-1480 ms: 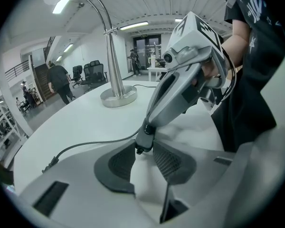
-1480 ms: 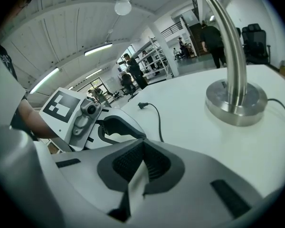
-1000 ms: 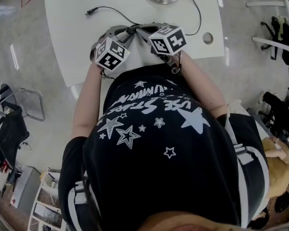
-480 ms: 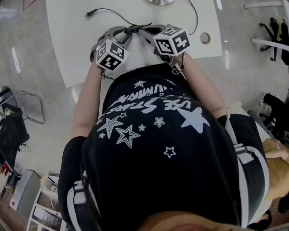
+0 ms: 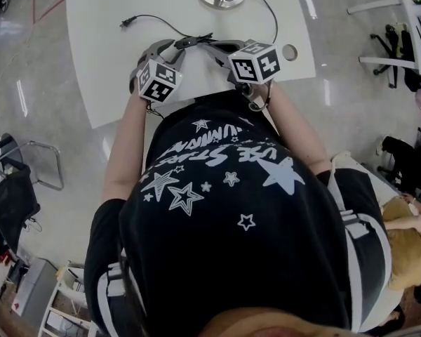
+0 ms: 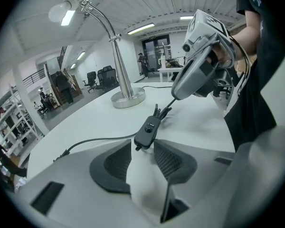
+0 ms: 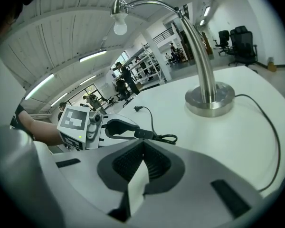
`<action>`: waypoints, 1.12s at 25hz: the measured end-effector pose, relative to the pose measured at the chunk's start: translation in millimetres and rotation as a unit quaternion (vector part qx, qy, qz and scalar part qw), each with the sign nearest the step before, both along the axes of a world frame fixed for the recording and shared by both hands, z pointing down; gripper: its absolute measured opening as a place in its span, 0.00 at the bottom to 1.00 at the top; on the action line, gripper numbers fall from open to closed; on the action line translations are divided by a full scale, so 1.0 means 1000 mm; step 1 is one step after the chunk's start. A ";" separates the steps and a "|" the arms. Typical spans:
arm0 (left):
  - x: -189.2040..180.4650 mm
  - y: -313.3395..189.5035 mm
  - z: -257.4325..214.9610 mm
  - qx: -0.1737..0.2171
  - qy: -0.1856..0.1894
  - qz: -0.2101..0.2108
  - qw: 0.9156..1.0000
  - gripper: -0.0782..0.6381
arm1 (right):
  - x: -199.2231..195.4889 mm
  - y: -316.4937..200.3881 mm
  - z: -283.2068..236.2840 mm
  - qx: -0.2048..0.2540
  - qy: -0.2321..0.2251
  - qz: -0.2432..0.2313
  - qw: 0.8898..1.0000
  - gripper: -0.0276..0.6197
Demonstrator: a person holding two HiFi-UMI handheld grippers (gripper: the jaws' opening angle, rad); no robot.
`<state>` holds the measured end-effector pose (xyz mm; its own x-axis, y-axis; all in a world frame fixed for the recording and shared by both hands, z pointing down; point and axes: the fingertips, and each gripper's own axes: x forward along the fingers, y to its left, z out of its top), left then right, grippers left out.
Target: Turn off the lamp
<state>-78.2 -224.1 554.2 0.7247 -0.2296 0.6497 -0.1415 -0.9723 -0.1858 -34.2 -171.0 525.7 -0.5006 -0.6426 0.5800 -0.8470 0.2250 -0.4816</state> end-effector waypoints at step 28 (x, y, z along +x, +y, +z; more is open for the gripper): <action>-0.037 0.017 -0.119 -0.015 0.215 -0.214 0.953 0.30 | 0.028 0.023 -0.042 0.031 0.003 -0.041 0.999 0.05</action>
